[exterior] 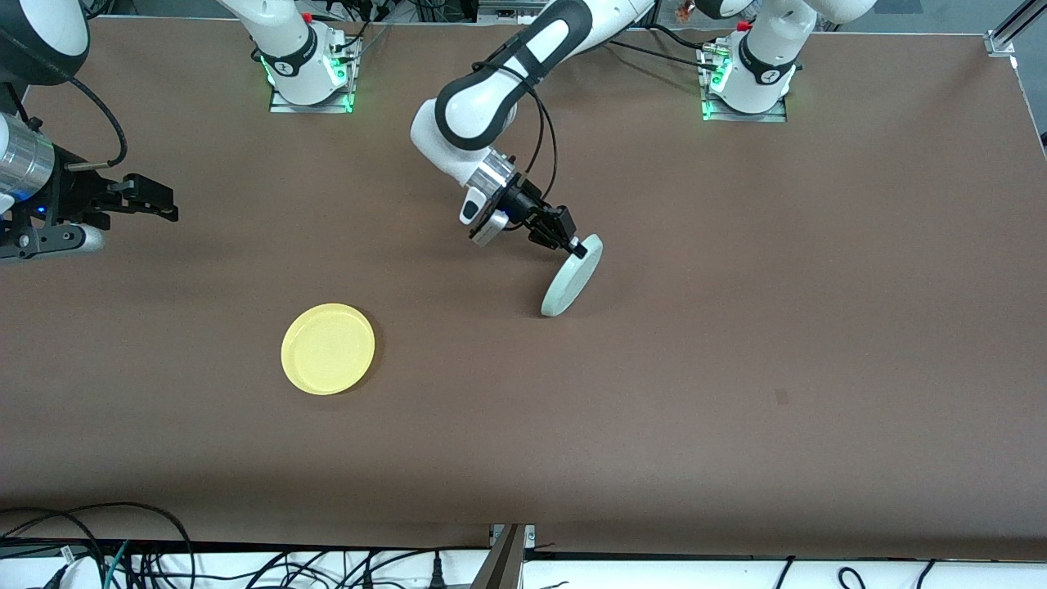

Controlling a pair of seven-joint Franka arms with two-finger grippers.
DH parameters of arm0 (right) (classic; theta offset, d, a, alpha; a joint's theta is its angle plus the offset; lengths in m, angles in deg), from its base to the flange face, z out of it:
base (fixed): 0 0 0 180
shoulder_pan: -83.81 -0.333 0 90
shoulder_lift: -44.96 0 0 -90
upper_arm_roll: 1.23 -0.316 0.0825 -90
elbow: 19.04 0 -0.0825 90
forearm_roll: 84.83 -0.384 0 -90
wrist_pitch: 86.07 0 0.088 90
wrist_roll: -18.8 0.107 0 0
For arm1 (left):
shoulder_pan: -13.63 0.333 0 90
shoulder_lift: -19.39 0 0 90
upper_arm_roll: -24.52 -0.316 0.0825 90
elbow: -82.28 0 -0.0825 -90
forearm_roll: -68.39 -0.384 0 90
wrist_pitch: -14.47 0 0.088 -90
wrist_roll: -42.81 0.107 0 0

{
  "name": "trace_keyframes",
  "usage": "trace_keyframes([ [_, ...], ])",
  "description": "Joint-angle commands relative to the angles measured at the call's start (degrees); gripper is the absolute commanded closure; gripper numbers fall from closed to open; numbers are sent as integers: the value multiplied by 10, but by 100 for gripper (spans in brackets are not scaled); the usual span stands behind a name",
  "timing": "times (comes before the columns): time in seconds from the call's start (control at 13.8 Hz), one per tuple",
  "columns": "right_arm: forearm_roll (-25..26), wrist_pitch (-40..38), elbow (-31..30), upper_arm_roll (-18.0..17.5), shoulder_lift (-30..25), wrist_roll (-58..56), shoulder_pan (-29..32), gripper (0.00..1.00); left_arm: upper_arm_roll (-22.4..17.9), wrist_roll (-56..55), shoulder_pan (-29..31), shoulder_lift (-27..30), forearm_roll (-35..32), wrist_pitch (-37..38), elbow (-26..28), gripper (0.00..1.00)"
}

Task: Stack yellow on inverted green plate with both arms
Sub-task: 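Lift and tilt the green plate on edge with the left gripper, then lay the green plate upside down and open the left gripper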

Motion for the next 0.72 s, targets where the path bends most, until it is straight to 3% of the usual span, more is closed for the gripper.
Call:
trace_keyframes([
  [0.0, -8, -5, -5, 0, -8, 2, -1, 0, 13, -11, -6, -19, 34, -43, -23, 0],
  [0.43, -10, -5, -5, 2, -4, 2, 0, 0, 27, -9, -4, -10, 205, -137, -94, 0],
  [0.65, -10, -5, -5, 3, -3, 2, 0, 0, 26, -4, 33, -1, 267, -195, -95, 0],
])
